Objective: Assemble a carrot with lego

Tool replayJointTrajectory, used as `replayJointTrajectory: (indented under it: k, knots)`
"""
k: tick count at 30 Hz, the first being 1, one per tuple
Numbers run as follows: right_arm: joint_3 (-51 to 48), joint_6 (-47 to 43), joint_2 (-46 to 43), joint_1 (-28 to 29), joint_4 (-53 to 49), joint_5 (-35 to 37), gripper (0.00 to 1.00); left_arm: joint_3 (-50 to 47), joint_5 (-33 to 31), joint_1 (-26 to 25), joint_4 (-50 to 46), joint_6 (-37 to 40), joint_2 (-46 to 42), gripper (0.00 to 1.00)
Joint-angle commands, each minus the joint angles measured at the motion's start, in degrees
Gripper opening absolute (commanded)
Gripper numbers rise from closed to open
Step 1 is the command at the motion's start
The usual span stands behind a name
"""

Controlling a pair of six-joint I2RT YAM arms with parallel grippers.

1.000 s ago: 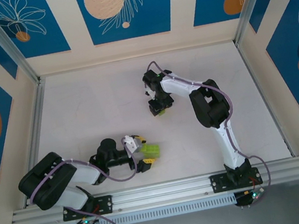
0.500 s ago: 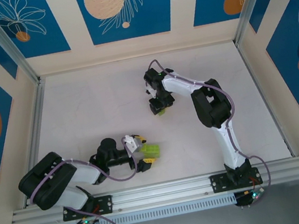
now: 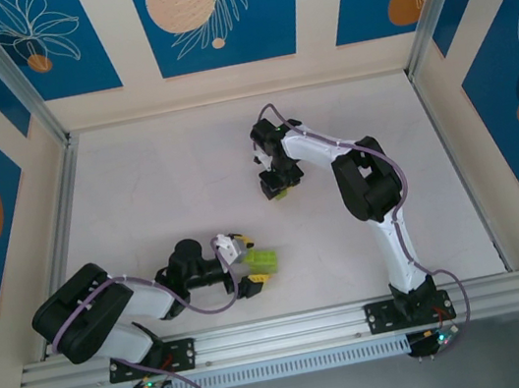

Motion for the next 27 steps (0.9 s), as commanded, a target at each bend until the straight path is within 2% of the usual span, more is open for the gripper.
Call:
replayJointTrajectory:
  k: [1, 15, 20, 27]
  knots:
    - [-0.4, 0.3, -1.4, -0.1, -0.7, -2.0, 0.40, 1.2, -0.2, -0.5, -0.4, 1.1, 0.6, 0.99]
    - [-1.5, 1.6, -3.1, 0.0, -1.9, -1.3, 0.35, 0.8, -0.8, -0.6, 0.0, 1.3, 0.2, 0.99]
    - [-3.8, 4.8, -8.5, 1.3, -6.8, 0.7, 0.34, -0.2, -2.5, -0.5, 1.3, 1.4, -0.9, 0.98]
    - [-8.6, 9.4, -17.7, 4.4, -11.8, 1.3, 0.34, -1.3, -1.7, -0.5, 2.9, 1.3, -2.7, 0.94]
